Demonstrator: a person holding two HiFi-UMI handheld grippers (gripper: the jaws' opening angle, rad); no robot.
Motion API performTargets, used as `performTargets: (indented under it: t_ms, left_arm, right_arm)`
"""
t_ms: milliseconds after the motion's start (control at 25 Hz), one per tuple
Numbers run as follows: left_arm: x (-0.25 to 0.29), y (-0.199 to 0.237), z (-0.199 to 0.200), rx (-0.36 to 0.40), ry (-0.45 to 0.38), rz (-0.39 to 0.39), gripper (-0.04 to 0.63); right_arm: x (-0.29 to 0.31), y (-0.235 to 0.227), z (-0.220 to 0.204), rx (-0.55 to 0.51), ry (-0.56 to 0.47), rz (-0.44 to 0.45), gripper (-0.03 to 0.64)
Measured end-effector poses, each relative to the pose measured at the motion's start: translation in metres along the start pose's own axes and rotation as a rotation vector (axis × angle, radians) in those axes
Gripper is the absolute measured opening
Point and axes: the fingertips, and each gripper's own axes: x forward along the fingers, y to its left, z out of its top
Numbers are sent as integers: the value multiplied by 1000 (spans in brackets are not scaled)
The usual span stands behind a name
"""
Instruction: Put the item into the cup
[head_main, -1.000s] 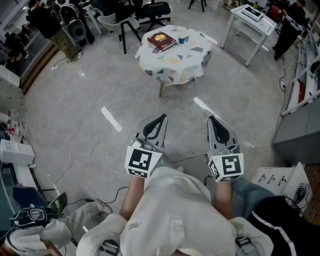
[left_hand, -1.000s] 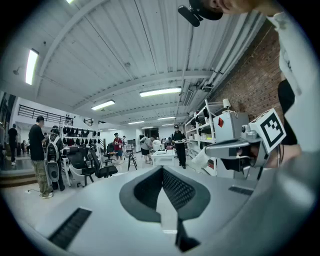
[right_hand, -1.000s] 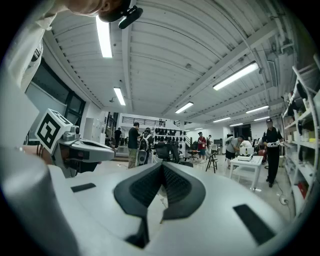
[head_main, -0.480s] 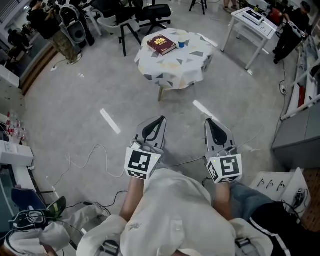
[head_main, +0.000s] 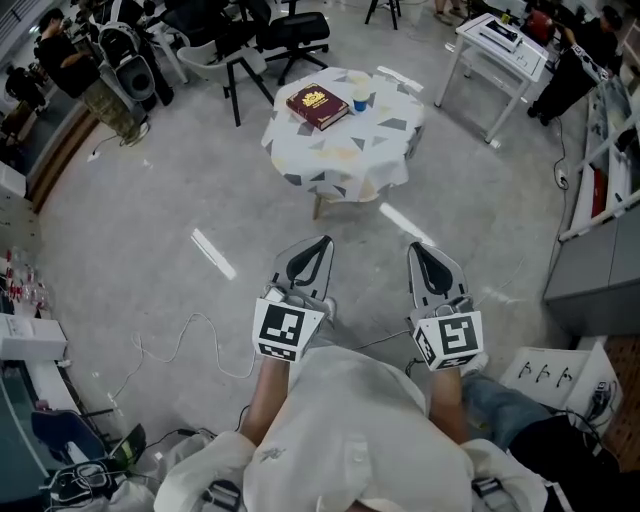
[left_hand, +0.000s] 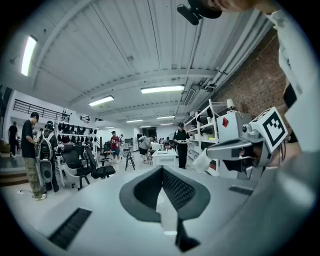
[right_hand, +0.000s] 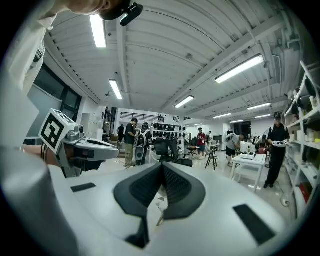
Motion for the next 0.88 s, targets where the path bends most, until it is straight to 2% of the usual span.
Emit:
performTargets:
  t_ms: [480, 880]
  left_arm:
    - [61, 93, -3, -26, 15, -87, 12]
    - [104, 143, -6, -47, -6, -157, 12]
  right_arm:
    - [105, 0, 2, 13, 61, -68, 6]
    - [164, 0, 9, -3, 71, -119, 6]
